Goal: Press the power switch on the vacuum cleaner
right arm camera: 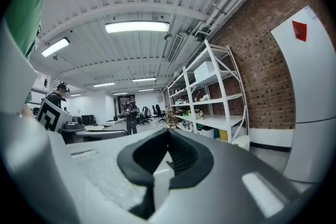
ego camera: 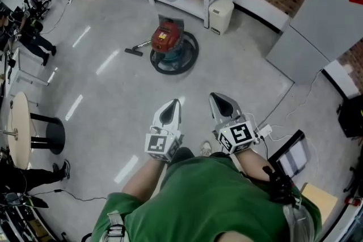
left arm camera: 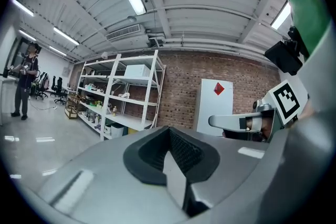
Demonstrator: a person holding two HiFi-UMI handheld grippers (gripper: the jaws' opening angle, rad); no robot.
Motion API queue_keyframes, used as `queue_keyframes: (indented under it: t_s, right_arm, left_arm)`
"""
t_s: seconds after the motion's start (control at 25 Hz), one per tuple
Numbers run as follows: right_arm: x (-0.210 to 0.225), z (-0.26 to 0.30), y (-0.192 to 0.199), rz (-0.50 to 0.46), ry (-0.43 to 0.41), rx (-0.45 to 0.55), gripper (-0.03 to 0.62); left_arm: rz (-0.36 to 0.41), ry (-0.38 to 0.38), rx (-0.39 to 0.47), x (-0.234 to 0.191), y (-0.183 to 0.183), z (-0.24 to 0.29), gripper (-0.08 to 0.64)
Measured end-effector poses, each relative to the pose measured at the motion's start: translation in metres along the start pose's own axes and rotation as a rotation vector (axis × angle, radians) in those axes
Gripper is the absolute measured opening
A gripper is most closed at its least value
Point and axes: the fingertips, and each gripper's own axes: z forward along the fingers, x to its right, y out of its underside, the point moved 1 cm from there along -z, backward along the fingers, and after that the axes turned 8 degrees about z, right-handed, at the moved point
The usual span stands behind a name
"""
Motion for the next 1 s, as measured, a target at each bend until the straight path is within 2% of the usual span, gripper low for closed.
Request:
queue_keyframes:
  t_s: [0.2, 0.44, 0.76, 1.0]
  right_arm:
    - [0.021, 0.022, -0.004, 0.010, -0.011, -0.015, 0.002]
    - [0.038, 0.066, -0.001, 0.005, -0.026, -0.047, 0.002]
    - [0.057, 0.161, -0.019, -0.016, -0.013, -0.069, 0.002]
    - [0.055, 0.235, -0.025, -0.040, -0.009, -0.083, 0.002]
  left_arm:
    - [-0.027, -0.030, -0.020, -0.013, -0.001, 0.027, 0.006]
    - [-0.040, -0.068, -0.016, -0.049, 0.013, 0.057, 0.006]
    - [-0.057, -0.084, -0.017, -0.130, 0.014, 0.115, 0.006]
    - [-0.067, -0.097, -0.010, -0.198, 0.017, 0.152, 0.006]
